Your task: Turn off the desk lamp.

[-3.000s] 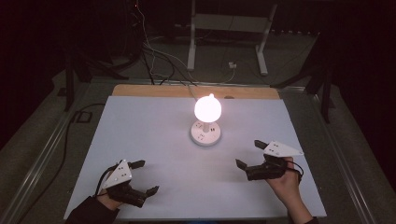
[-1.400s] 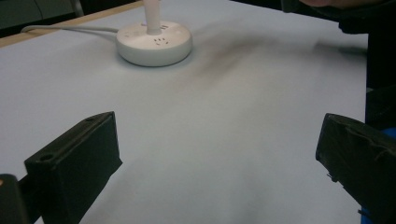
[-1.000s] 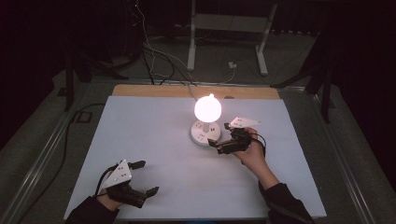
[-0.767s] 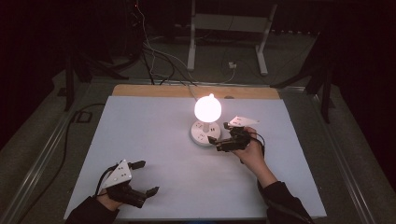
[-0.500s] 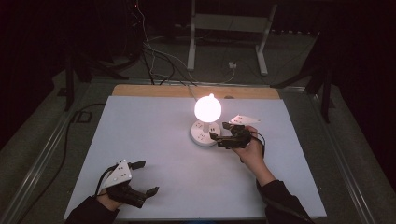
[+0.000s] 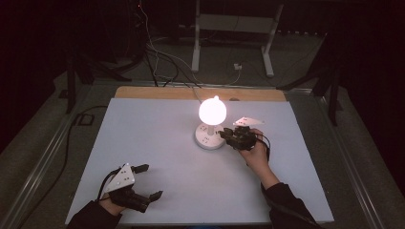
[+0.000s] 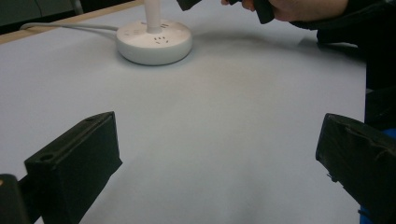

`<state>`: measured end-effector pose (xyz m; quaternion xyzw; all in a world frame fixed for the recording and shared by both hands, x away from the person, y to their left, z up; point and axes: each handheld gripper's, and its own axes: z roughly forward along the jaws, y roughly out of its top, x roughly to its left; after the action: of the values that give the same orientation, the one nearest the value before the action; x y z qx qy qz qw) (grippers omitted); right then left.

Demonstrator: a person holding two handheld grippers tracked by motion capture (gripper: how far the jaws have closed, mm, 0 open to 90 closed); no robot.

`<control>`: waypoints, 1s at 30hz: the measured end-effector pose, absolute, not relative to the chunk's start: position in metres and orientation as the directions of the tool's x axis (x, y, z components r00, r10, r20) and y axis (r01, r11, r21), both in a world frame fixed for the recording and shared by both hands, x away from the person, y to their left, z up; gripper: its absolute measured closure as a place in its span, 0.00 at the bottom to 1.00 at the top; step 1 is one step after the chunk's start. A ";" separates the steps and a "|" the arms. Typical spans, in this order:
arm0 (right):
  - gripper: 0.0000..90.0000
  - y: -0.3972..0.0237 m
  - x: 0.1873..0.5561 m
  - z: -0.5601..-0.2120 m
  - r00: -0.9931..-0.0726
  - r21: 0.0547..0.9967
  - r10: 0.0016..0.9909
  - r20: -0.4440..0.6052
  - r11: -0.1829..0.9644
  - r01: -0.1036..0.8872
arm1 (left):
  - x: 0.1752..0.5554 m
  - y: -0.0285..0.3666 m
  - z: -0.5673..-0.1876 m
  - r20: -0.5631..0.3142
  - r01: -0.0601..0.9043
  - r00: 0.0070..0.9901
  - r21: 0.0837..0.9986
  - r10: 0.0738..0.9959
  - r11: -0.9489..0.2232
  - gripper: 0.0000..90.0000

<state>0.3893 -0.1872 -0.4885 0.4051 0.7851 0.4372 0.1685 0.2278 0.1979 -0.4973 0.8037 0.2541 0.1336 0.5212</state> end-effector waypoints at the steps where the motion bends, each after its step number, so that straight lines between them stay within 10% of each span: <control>1: 0.86 -0.187 0.390 -0.489 -0.615 0.819 0.784 0.087 0.295 0.492 | 0.228 0.198 -0.497 -0.050 0.269 0.835 0.906 0.547 -0.327 0.00; 5: 1.00 -0.185 0.390 -0.491 -0.606 0.807 0.791 0.088 0.300 0.509 | 0.228 0.198 -0.497 -0.052 0.270 0.835 0.906 0.548 -0.326 0.00; 30: 1.00 -0.168 0.391 -0.503 -0.621 0.780 0.782 0.049 0.359 0.513 | 0.228 0.198 -0.498 -0.051 0.269 0.836 0.905 0.546 -0.328 0.00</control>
<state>0.3907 -0.1679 -0.5034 0.4013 0.8069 0.3996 0.1682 0.2278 0.1978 -0.4975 0.8041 0.2536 0.1328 0.5211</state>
